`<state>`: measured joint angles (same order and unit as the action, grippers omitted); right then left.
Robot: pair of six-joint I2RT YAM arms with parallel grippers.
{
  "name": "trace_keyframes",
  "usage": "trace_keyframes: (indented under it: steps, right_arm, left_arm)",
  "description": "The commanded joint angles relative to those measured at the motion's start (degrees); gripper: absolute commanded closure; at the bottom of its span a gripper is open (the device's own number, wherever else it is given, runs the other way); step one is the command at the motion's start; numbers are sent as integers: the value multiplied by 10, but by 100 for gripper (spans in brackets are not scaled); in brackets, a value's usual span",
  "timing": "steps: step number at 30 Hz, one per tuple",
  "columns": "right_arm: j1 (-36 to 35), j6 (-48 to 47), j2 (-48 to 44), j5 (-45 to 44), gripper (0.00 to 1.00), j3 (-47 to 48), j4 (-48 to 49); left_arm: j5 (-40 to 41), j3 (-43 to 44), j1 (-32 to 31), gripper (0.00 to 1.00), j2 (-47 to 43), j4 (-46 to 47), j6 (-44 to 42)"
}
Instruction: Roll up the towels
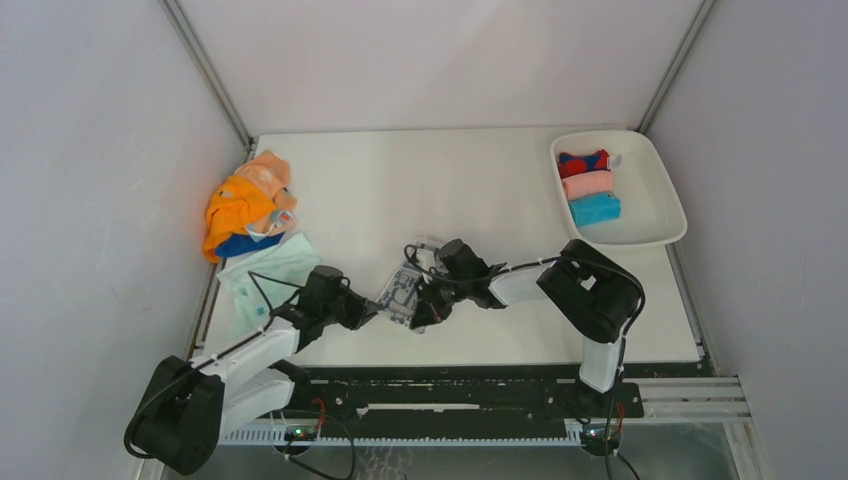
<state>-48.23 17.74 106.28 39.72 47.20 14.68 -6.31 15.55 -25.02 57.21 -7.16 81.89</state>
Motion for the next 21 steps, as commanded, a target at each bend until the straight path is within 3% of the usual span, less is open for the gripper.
trace_keyframes:
  steps: [1, 5, 8, 21]
  right_arm:
    - [-5, -15, -37, -22, 89, -13, 3]
    - [-31, -67, -99, -91, 65, -10, -31]
    - [-61, -120, -137, -156, 53, 6, -65]
    - [-143, -194, -79, -300, 45, 88, -103]
  left_arm:
    - [2, 48, -4, 100, 18, -4, -13]
    - [11, 67, -8, 100, 15, -39, -21]
    - [20, 76, -9, 100, 6, -62, -24]
    - [22, 76, -10, 100, -5, -81, -21]
